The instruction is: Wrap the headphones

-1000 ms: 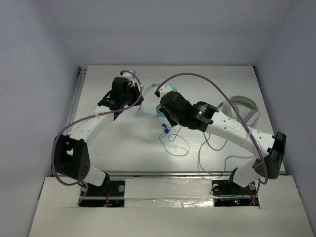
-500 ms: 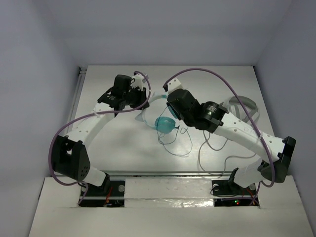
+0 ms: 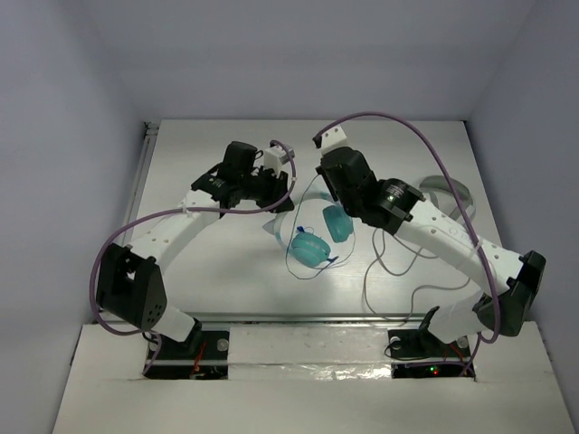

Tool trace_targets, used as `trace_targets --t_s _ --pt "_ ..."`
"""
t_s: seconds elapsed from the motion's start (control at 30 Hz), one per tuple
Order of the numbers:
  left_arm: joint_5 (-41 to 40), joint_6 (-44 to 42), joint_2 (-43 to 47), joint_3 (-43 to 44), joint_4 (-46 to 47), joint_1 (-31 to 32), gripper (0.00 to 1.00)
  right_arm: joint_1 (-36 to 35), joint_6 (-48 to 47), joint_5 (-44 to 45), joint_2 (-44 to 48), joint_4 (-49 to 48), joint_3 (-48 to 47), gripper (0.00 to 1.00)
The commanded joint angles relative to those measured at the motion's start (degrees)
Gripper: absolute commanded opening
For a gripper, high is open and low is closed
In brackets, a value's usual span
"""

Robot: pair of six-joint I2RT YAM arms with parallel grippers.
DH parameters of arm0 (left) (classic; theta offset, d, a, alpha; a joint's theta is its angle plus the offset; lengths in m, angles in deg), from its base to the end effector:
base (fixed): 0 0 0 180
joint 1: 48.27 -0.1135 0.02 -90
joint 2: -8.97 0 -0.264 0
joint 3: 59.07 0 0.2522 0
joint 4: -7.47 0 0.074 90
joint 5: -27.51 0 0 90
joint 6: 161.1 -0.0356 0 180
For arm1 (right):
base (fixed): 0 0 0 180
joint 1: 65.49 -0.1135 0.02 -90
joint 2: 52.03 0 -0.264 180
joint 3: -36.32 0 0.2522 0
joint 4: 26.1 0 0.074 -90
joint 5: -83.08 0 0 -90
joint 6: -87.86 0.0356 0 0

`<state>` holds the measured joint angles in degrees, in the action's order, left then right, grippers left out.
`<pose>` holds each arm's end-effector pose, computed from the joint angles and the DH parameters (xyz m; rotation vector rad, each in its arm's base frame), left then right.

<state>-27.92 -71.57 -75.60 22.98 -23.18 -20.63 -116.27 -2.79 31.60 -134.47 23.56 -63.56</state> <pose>0.2860 -0.1726 0.3087 0.8709 1.9923 -0.9211 0.2145 0.2277 0.3965 -0.5122 1.9383 -0.1629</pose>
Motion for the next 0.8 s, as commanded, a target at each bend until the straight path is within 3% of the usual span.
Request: trace_targets --t_s 0.0,0.43,0.77 --pt "5.95 3.45 4.41 1.14 5.71 -0.22 0.0 1.38 2.56 -0.55 2.54 -5.13 2.0 0.0" --pt "9.89 8.64 8.2 -0.09 10.12 -4.51 0.0 8.68 14.61 -4.77 11.85 -14.36 14.31 0.0" --pt "15.62 12.41 10.13 0.17 15.38 -6.27 0.0 11.14 17.34 -14.78 14.31 -21.57 19.77 0.0"
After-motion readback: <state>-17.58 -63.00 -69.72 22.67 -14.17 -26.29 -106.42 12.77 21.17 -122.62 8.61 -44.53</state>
